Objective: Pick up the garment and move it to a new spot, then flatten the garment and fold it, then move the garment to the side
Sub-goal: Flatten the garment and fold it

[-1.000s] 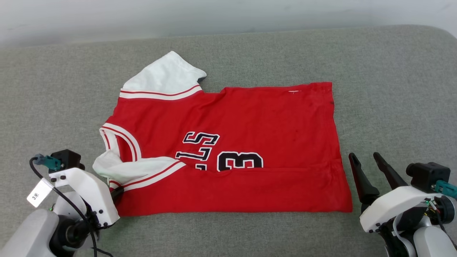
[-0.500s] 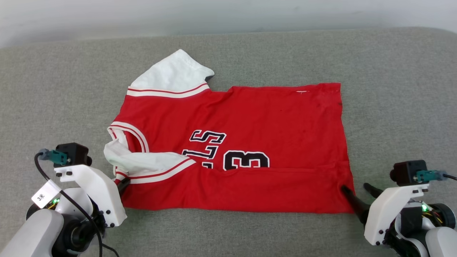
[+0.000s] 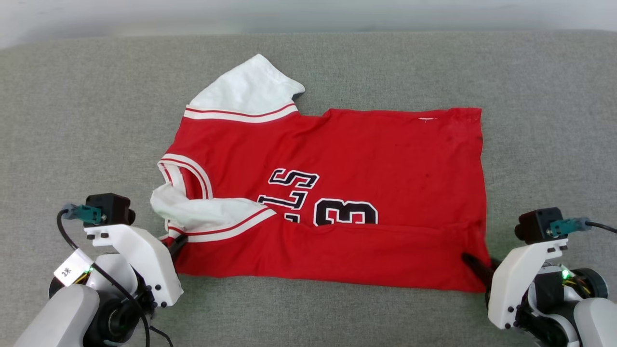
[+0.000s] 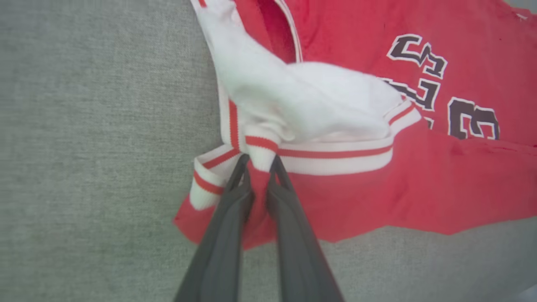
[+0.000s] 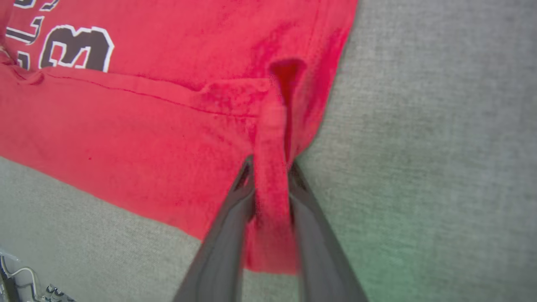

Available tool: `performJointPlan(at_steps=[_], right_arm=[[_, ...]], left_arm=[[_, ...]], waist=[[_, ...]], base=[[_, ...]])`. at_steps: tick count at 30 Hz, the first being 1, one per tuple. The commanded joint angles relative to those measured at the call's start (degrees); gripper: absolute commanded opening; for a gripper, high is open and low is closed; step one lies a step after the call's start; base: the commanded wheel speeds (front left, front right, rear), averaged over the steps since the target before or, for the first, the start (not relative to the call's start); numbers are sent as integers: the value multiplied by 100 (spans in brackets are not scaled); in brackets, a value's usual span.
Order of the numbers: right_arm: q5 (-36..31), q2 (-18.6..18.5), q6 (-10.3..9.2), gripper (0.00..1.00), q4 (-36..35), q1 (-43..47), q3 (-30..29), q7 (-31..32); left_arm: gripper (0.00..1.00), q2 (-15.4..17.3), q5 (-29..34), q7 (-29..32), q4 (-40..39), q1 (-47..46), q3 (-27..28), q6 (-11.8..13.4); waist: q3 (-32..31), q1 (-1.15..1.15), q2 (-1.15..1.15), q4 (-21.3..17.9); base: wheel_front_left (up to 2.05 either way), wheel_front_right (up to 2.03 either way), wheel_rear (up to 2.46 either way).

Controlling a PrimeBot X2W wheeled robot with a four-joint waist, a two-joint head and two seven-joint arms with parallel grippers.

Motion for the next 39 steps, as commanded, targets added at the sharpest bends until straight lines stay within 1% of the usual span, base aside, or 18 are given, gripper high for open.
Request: performJointPlan(at_steps=[1, 5, 8, 18, 23, 27, 33, 34, 35, 36, 37, 38, 39], right_arm=[[32, 22, -2, 0, 101, 33, 79, 74], [34, -117, -3, 0, -14, 18, 9, 55], [67, -154, -3, 0, -99, 55, 24, 41], [166, -228, -3, 0, -457, 592, 105, 168], [119, -158, -3, 0, -594, 1068, -32, 285], [64, -28, -3, 0, -533, 1448, -210, 356], [50, 245, -3, 0, -342, 1712, -334, 294], [82, 304, -2, 14, -291, 1725, -339, 290], [108, 340, -2, 38, -261, 1720, -334, 231], [110, 356, -3, 100, -239, 1701, -355, 159], [99, 365, -3, 100, -201, 1692, -350, 113], [98, 381, -2, 100, -188, 1678, -339, 38], [80, 400, -2, 100, -178, 1664, -357, -52]], left_arm=[[0, 9, 50, -134, -2, 62, 45, 7], [0, 75, 81, -298, -114, 274, 104, 50], [0, 101, 97, -345, -187, 406, 113, 104], [0, 364, 18, -377, -767, 1501, 268, 613], [0, 360, -151, -385, -922, 2118, 336, 820], [0, 214, -360, -422, -853, 2445, 339, 812], [0, -38, -602, -432, -462, 2520, 252, 592], [0, -67, -612, -450, -388, 2466, 249, 553], [0, -102, -620, -480, -298, 2404, 247, 505], [33, -143, -653, -465, -226, 2363, 229, 466], [49, -173, -668, -461, -168, 2325, 213, 416], [89, -184, -648, -506, -111, 2269, 221, 380], [100, -195, -643, -529, -59, 2220, 225, 349]], waist=[[-110, 0, 0, -16], [-326, 0, 0, -54], [-459, 0, 0, -65], [-1125, 0, 0, -192], [-1391, 0, 0, -177], [-1500, 0, 0, -129], [-1481, 0, 0, -89], [-1473, 0, 0, -88], [-1469, 0, 0, -83], [-1467, 0, 0, -76], [-1470, 0, 0, -71], [-1476, 0, 0, -69], [-1483, 0, 0, -69]], base=[[0, 0, 0], [0, 0, 0], [0, 0, 0], [0, 0, 0], [0, 0, 0], [0, 0, 0], [0, 0, 0], [0, 0, 0], [0, 0, 0], [0, 0, 0], [0, 0, 0], [0, 0, 0], [0, 0, 0]])
